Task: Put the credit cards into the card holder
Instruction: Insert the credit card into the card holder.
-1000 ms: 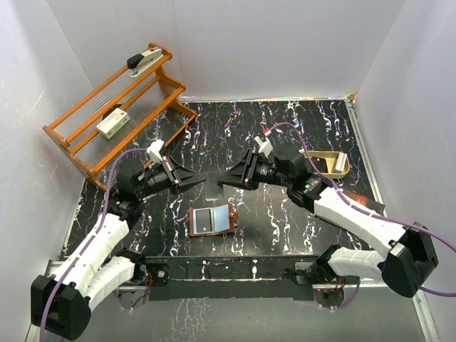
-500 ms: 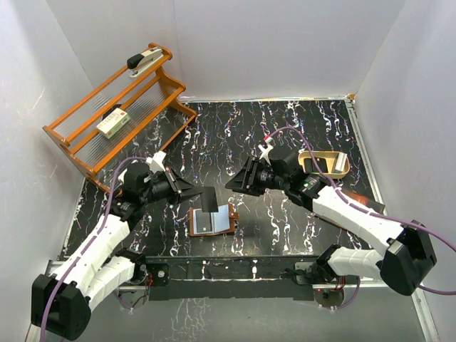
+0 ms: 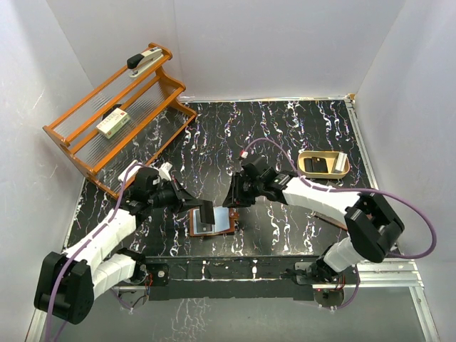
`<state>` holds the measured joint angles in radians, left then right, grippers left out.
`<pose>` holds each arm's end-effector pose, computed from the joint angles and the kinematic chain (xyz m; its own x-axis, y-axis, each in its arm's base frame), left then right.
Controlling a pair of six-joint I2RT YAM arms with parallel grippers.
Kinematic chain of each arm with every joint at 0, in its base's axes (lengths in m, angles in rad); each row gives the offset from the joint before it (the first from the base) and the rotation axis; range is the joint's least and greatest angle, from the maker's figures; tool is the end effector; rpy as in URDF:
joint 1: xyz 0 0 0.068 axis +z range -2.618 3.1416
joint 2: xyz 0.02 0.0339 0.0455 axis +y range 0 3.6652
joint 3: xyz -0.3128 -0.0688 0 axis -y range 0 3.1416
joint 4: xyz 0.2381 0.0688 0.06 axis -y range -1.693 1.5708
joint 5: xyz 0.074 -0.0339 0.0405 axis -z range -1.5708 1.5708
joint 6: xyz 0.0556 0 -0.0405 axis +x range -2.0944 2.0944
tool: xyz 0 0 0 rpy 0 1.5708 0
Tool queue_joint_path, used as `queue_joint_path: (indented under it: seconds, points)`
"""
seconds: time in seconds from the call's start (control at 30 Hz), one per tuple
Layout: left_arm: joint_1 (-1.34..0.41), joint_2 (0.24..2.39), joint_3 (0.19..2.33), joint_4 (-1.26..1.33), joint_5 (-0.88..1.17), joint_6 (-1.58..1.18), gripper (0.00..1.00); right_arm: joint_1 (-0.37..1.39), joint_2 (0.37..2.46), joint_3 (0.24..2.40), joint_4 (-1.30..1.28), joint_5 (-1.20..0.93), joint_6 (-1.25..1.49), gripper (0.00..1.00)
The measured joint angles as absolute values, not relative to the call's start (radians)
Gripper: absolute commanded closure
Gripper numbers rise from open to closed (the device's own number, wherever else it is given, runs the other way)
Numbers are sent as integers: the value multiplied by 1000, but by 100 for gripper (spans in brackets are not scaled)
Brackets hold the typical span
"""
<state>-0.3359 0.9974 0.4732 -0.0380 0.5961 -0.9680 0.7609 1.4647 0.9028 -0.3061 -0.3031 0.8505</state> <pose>0.1672 -0.0914 0.2451 -0.8794 -0.4150 -0.2332 -0.0057 0.4989 -0.8666 0.2076 0.2206 0.2515 -0.9642 0.0725 -0.2552 -0.1109 0.7636 0.6360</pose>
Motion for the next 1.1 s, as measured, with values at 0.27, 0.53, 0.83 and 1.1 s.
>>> queue_joint_path:
  seconds: [0.27, 0.53, 0.83, 1.1]
  points:
    - [-336, 1050, 444, 4, 595, -953, 100, 812, 1569, 956, -342, -256, 788, 84]
    - [-336, 1153, 423, 62, 618, -937, 100, 825, 1628, 958, -394, -210, 751, 87]
    - [-336, 1198, 407, 102, 622, -892, 100, 836, 1655, 958, -396, -177, 729, 89]
    - [-336, 1266, 406, 132, 640, -844, 100, 840, 1677, 952, -392, -154, 712, 90]
